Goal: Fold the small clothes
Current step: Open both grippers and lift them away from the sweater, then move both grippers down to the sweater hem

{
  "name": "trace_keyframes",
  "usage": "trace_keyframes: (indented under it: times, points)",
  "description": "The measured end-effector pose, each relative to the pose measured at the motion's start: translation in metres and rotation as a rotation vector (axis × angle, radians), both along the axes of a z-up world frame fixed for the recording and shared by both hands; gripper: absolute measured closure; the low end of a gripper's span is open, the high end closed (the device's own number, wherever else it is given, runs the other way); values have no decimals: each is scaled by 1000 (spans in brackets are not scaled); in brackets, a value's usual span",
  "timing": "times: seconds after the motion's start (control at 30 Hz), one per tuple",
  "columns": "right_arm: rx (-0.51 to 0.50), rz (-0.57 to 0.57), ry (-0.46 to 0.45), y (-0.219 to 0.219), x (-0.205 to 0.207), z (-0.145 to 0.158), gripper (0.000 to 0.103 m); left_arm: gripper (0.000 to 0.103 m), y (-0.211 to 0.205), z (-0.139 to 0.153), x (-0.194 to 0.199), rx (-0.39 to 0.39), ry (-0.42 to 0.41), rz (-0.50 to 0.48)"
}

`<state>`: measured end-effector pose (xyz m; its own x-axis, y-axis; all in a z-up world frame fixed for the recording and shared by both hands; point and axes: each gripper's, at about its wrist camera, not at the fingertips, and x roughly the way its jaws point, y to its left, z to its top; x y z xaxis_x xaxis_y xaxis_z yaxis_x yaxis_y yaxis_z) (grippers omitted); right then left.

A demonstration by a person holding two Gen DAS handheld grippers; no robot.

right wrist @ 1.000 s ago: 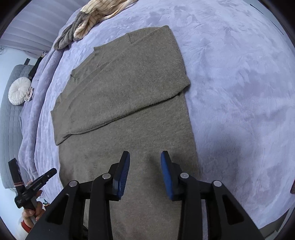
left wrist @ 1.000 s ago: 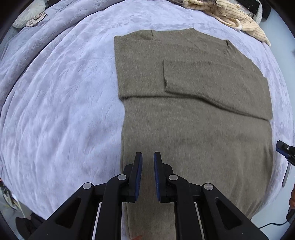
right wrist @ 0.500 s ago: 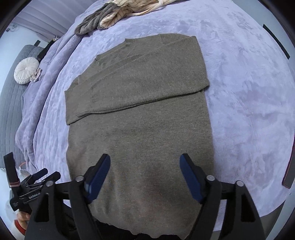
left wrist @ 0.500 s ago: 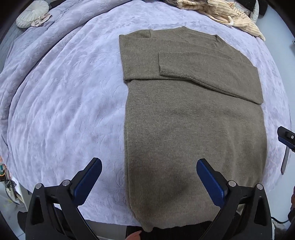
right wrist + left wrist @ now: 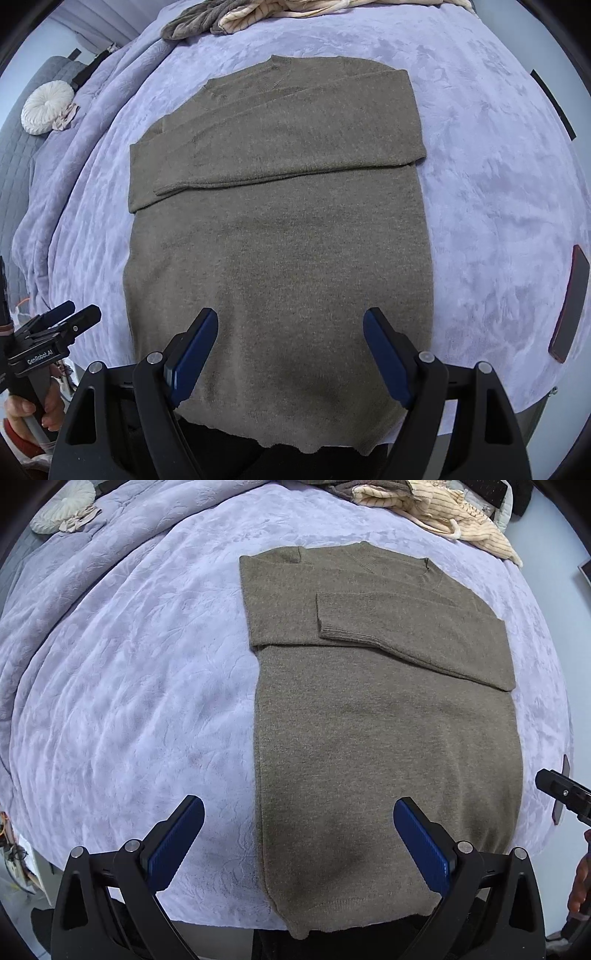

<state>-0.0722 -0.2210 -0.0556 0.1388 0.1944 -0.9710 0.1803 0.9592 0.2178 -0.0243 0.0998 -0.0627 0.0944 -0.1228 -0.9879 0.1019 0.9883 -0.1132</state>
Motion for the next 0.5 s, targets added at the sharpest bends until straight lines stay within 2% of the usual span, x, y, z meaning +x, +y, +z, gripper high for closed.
trace_keyframes:
  times: [0.27,0.5]
  points:
    - [-54,-13,2,8,-1,8,20,0,15,-6,7,-33,8,26]
    - [-68,-63,29,22,-16,2,20,0,22,-19,-1,-58,24,-36]
